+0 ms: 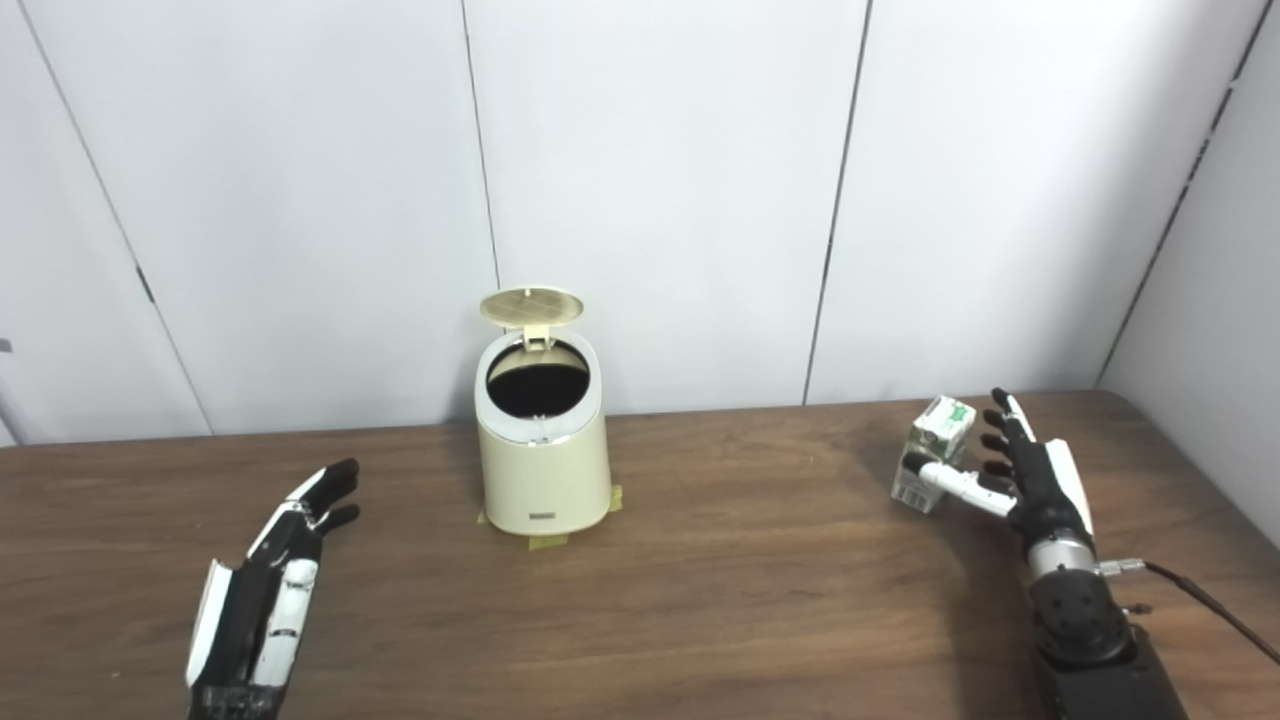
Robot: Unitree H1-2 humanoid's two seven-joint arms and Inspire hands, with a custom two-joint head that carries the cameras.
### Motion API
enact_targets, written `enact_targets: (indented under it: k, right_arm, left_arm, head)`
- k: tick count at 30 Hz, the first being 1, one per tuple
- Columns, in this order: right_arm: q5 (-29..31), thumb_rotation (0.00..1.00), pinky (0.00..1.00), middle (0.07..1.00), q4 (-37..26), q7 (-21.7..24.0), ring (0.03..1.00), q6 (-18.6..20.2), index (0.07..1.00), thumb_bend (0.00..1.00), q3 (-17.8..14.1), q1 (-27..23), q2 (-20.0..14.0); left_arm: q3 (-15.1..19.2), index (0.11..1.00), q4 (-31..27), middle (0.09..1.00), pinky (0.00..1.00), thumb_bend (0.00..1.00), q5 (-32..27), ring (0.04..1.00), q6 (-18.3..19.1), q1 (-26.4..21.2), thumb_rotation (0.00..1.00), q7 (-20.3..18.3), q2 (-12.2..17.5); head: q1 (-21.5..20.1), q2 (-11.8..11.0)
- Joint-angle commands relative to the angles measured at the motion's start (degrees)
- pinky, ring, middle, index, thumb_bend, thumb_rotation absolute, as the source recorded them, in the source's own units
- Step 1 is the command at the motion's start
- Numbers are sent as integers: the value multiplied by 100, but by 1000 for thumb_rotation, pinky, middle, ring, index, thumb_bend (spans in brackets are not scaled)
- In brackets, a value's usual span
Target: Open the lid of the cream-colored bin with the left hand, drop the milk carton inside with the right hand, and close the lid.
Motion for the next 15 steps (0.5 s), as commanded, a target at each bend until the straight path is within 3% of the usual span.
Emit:
enact_targets:
  k: [1,5,15]
  right_arm:
    - [113,561,745,857,-23,25,820,-157,923,1000,-63,-356,-160]
    - [376,548,798,861,229,168,837,-290,891,1000,-105,-490,-179]
    - [327,552,756,837,934,60,808,-631,857,1000,16,-791,-228]
  left_arm:
    - [33,850,275,876,810,316,238,877,-216,262,909,55,97]
    - [34,852,256,879,819,327,201,882,-186,270,902,36,87]
    - [33,855,213,882,822,341,192,886,-128,301,875,0,109]
  head:
    - [-8,6]
    - [-3,5]
    - [16,28]
